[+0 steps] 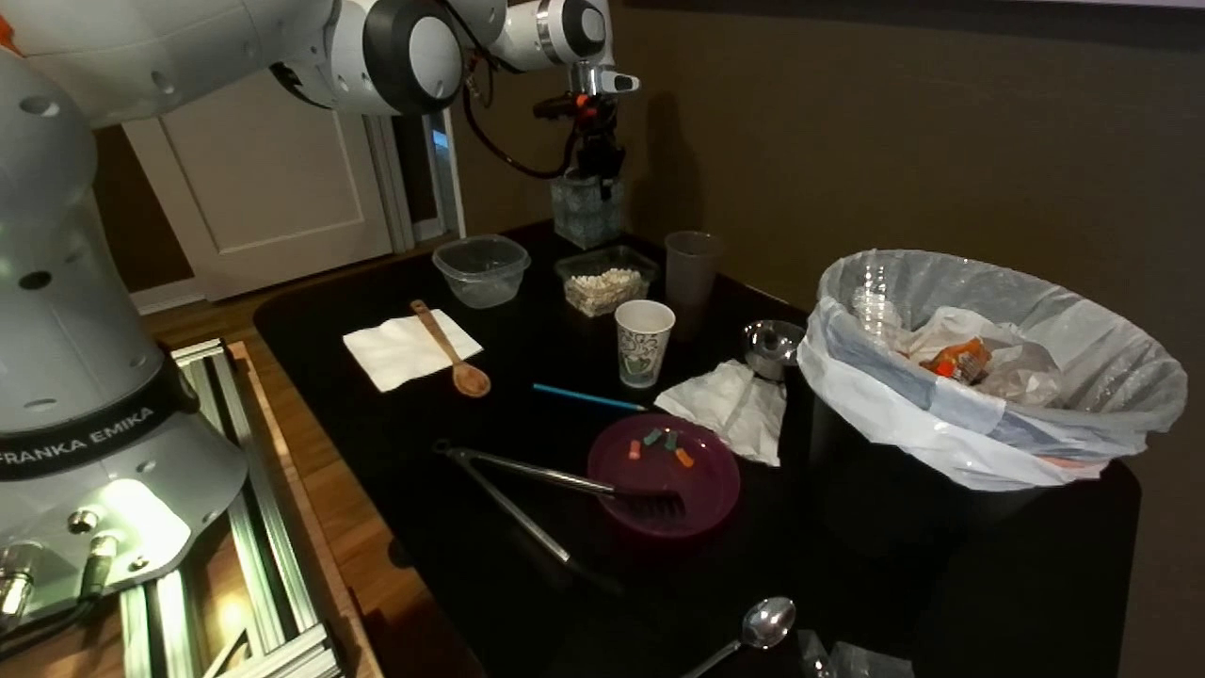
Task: Move the box of tissues closer to the wall
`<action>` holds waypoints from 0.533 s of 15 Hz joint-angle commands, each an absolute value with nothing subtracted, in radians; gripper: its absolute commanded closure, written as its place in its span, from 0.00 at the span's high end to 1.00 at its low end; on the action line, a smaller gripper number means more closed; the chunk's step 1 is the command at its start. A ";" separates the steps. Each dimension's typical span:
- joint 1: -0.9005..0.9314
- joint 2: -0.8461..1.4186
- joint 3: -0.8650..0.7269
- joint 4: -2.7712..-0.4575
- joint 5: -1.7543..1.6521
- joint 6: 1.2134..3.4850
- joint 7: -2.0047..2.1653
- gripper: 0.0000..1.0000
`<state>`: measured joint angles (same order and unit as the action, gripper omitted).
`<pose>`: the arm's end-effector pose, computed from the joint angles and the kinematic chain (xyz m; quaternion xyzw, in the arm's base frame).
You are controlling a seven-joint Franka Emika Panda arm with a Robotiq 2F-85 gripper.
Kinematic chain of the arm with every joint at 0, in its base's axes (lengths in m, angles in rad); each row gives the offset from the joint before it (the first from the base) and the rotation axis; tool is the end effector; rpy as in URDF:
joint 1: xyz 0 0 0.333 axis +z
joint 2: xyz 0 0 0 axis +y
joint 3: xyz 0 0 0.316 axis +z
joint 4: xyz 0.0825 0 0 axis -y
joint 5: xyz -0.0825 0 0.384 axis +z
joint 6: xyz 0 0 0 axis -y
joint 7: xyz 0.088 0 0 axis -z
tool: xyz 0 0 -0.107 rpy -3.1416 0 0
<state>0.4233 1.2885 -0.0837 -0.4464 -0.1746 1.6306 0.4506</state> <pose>0.7423 0.2872 0.2488 0.9905 -0.0175 0.0050 0.1367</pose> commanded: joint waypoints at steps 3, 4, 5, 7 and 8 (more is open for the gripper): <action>0.424 1.296 -0.126 -0.448 -0.214 1.745 0.423 0.01; 0.424 1.294 -0.122 -0.448 -0.216 1.742 0.389 0.01; 0.425 1.293 -0.123 -0.448 -0.222 1.754 0.363 0.01; 0.425 1.295 -0.118 -0.447 -0.224 1.775 0.319 0.01; 0.428 1.297 -0.117 -0.448 -0.225 1.774 0.297 0.01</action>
<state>0.4236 1.2900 -0.1193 -0.4475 -0.2137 1.7485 0.3635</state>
